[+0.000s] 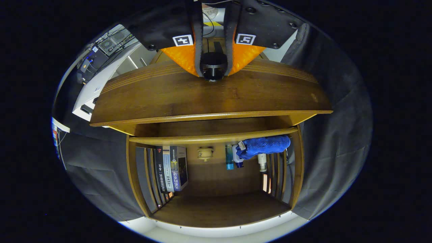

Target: Pull open the drawer, take out the items inside it, and place them on the countertop above the cabinet.

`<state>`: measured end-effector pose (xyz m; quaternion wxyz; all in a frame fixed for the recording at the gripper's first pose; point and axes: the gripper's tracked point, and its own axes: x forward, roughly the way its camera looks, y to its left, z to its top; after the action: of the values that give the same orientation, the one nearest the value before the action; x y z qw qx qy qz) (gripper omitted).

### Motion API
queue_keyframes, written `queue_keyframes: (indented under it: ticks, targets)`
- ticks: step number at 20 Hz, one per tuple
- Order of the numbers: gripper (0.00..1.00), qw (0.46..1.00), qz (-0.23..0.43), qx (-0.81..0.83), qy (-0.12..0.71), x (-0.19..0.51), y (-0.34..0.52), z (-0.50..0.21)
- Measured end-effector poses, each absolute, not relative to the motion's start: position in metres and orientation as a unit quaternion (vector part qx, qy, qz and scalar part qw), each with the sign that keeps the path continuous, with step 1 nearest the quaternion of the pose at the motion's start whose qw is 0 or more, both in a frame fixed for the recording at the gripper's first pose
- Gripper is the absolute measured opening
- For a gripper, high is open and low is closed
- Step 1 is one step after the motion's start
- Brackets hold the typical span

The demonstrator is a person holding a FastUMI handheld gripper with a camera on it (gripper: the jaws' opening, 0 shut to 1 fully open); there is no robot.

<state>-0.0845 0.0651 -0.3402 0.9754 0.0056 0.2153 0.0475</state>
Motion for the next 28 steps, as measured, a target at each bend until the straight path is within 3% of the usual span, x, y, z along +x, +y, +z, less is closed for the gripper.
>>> queue_keyframes:
  ticks: [25,28]
  targets:
    - [0.32,0.966,0.066,-0.008,0.25,-0.148,0.066,-0.342]
    - [0.45,0.966,0.071,-0.014,0.246,-0.148,0.066,-0.34]
